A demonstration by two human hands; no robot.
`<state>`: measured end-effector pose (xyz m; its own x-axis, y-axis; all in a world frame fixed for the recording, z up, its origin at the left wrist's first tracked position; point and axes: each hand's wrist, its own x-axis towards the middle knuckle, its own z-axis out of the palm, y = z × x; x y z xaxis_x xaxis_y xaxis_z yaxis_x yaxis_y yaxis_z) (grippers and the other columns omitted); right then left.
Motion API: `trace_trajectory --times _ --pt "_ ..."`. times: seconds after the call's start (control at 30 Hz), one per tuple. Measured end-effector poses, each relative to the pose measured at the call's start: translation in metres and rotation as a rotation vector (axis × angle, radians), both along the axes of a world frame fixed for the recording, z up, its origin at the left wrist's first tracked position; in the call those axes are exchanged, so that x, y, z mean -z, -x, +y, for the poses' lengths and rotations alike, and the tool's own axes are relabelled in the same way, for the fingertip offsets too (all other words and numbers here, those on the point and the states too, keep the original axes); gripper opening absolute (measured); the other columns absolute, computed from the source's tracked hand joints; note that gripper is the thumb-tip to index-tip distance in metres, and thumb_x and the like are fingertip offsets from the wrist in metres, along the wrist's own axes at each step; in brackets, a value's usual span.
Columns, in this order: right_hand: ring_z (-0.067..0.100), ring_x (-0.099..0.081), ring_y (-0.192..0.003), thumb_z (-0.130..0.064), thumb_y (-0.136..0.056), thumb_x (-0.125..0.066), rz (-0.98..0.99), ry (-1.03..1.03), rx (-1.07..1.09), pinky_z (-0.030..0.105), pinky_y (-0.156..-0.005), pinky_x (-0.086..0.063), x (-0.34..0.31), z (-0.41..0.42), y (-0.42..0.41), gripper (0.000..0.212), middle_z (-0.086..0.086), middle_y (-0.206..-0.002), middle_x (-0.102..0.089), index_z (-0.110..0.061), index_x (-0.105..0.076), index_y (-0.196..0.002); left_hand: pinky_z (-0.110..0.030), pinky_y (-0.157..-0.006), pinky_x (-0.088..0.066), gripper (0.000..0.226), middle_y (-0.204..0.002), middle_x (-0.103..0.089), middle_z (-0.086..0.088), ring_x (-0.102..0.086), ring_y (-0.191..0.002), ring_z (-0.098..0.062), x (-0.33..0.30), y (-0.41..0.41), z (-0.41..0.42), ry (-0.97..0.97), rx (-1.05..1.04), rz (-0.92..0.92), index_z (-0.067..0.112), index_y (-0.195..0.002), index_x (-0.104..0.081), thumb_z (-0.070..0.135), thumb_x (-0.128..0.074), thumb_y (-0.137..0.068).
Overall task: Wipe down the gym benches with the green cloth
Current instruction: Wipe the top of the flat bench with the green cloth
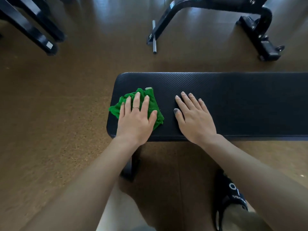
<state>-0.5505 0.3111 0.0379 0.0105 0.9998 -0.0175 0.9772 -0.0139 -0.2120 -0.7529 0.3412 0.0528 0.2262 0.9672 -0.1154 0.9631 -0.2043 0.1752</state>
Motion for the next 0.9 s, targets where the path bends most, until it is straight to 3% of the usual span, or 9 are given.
trace_trajectory --times 0.17,0.27,0.37,0.57,0.7,0.77,0.83,0.9 --pt "0.014 -0.002 -0.16 -0.048 -0.108 -0.009 0.025 -0.001 -0.02 0.039 -0.13 -0.001 -0.001 0.002 -0.003 0.061 -0.005 -0.173 -0.01 -0.029 -0.017 -0.165 -0.045 -0.129 0.002 0.064 -0.173 0.0 -0.002 0.003 -0.158 -0.028 -0.002 -0.016 0.052 0.047 -0.015 -0.015 0.03 -0.164 -0.011 0.057 -0.019 -0.107" --pt "0.021 -0.03 -0.154 -0.044 -0.11 -0.023 0.019 -0.122 -0.029 0.041 -0.125 -0.022 -0.003 0.007 -0.009 0.054 0.0 -0.165 -0.038 -0.025 -0.043 -0.157 -0.045 -0.128 0.002 0.066 -0.173 0.0 -0.004 0.004 -0.159 -0.028 -0.003 -0.023 0.012 0.01 0.022 -0.013 0.027 -0.165 -0.009 0.057 -0.02 -0.107" --pt "0.024 -0.054 -0.133 -0.041 -0.106 -0.031 0.086 -0.249 -0.007 0.043 -0.111 -0.038 -0.006 0.02 -0.015 0.053 0.004 -0.142 -0.063 -0.015 -0.064 -0.139 -0.042 -0.128 0.006 0.066 -0.172 0.007 0.002 0.011 -0.158 -0.022 -0.006 -0.019 -0.037 0.04 0.109 0.01 0.031 -0.164 -0.002 0.059 -0.016 -0.105" --pt "0.022 -0.051 -0.138 -0.039 -0.106 -0.034 0.202 -0.253 0.019 0.043 -0.118 -0.034 -0.001 0.019 -0.013 0.051 0.003 -0.145 -0.061 -0.015 -0.062 -0.141 -0.041 -0.129 0.002 0.064 -0.173 -0.002 0.004 0.006 -0.158 -0.019 -0.001 -0.02 0.012 0.028 0.184 0.017 0.034 -0.164 -0.012 0.059 -0.014 -0.106" --pt "0.021 -0.052 -0.136 -0.035 -0.107 -0.036 0.273 -0.338 -0.008 0.041 -0.118 -0.037 -0.013 0.019 -0.005 0.049 0.004 -0.144 -0.061 -0.012 -0.057 -0.144 -0.043 -0.129 -0.001 0.063 -0.173 0.001 0.0 0.003 -0.159 -0.023 -0.007 -0.044 0.043 0.057 0.181 0.061 0.031 -0.165 -0.007 0.056 -0.016 -0.108" --pt "0.023 -0.052 -0.137 -0.03 -0.107 -0.039 0.319 -0.361 -0.047 0.043 -0.118 -0.038 -0.019 0.021 0.008 0.046 0.006 -0.144 -0.061 -0.009 -0.056 -0.145 -0.042 -0.129 -0.003 0.062 -0.173 -0.004 0.001 -0.002 -0.159 -0.02 -0.018 -0.031 0.035 -0.022 0.201 0.063 0.029 -0.165 -0.009 0.054 -0.016 -0.109" --pt "0.026 -0.047 -0.142 -0.029 -0.106 -0.043 0.325 -0.316 -0.085 0.046 -0.121 -0.035 -0.023 0.022 0.027 0.049 0.01 -0.15 -0.056 -0.007 -0.05 -0.15 -0.042 -0.129 -0.006 0.06 -0.171 -0.016 0.0 -0.011 -0.159 -0.018 -0.024 0.0 0.021 -0.199 0.068 0.015 0.023 -0.164 -0.019 0.048 -0.019 -0.109" --pt "0.03 -0.034 -0.152 -0.034 -0.107 -0.044 0.294 -0.2 -0.119 0.049 -0.126 -0.026 -0.022 0.024 0.049 0.057 0.013 -0.161 -0.042 -0.01 -0.038 -0.158 -0.043 -0.129 -0.012 0.06 -0.169 -0.026 -0.006 -0.019 -0.157 -0.022 -0.02 0.036 0.011 -0.19 -0.25 -0.152 0.017 -0.163 -0.024 0.044 -0.024 -0.109"
